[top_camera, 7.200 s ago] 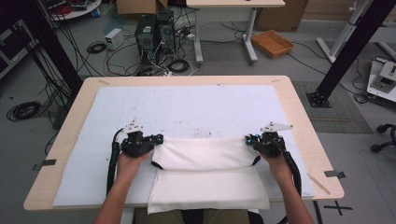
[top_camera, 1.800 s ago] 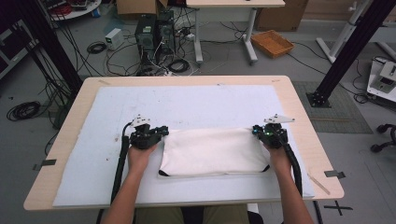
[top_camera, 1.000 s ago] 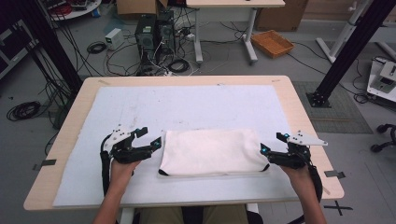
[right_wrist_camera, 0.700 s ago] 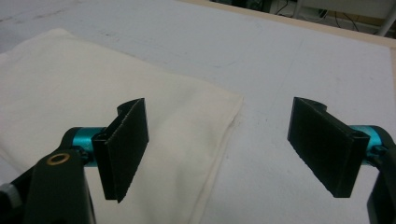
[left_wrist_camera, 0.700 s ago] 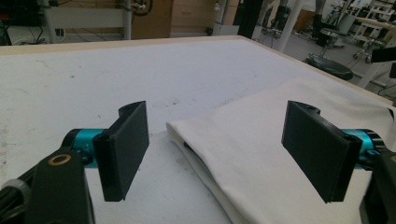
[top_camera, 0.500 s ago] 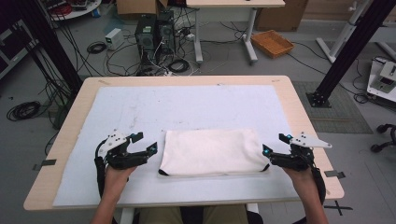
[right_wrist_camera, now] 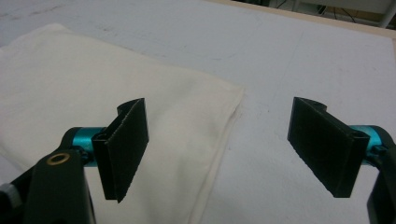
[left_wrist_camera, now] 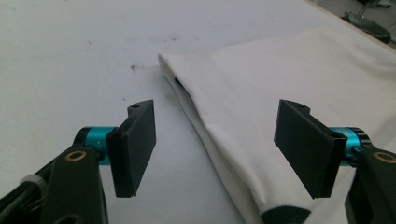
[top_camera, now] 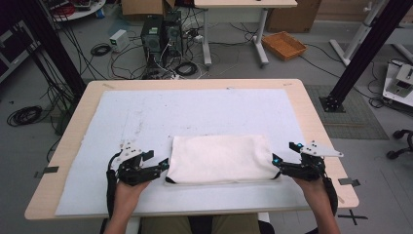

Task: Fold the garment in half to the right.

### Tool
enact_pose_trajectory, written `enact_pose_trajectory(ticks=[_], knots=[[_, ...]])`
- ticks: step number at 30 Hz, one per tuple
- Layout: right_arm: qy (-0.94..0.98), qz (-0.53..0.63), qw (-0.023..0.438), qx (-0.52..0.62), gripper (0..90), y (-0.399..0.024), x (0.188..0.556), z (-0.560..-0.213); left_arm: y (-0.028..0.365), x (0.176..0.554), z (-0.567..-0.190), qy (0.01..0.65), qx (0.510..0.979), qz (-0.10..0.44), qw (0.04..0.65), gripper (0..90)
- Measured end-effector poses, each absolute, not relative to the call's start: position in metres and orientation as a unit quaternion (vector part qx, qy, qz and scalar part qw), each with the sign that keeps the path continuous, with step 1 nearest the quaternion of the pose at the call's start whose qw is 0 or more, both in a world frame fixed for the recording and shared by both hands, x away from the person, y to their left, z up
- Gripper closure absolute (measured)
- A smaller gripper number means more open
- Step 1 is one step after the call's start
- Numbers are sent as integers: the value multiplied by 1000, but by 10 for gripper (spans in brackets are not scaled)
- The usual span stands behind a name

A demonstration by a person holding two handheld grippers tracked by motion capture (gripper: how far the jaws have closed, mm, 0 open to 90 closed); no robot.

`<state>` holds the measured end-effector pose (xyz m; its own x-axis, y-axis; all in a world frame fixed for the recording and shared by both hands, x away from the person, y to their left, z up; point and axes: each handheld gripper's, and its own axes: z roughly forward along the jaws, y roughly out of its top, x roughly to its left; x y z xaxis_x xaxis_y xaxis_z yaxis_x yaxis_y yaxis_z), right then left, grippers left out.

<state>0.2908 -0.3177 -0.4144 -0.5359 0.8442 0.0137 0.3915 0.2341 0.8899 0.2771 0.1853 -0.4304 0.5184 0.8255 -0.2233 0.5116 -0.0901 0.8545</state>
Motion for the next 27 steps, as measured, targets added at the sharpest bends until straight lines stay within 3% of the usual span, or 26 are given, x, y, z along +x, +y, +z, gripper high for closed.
enact_pose_trajectory(ticks=[7,13,17,27], knots=[[747,462,243,413,204,-317,288,-415,168,270,-446,467,745,141,456,317],[750,461,239,410,204,-313,289,-417,158,266,-452,462,766,154,420,408],[750,462,234,412,204,-312,288,-416,149,261,-452,446,779,193,396,520],[755,462,227,406,204,-307,291,-415,147,258,-453,460,773,194,392,666]])
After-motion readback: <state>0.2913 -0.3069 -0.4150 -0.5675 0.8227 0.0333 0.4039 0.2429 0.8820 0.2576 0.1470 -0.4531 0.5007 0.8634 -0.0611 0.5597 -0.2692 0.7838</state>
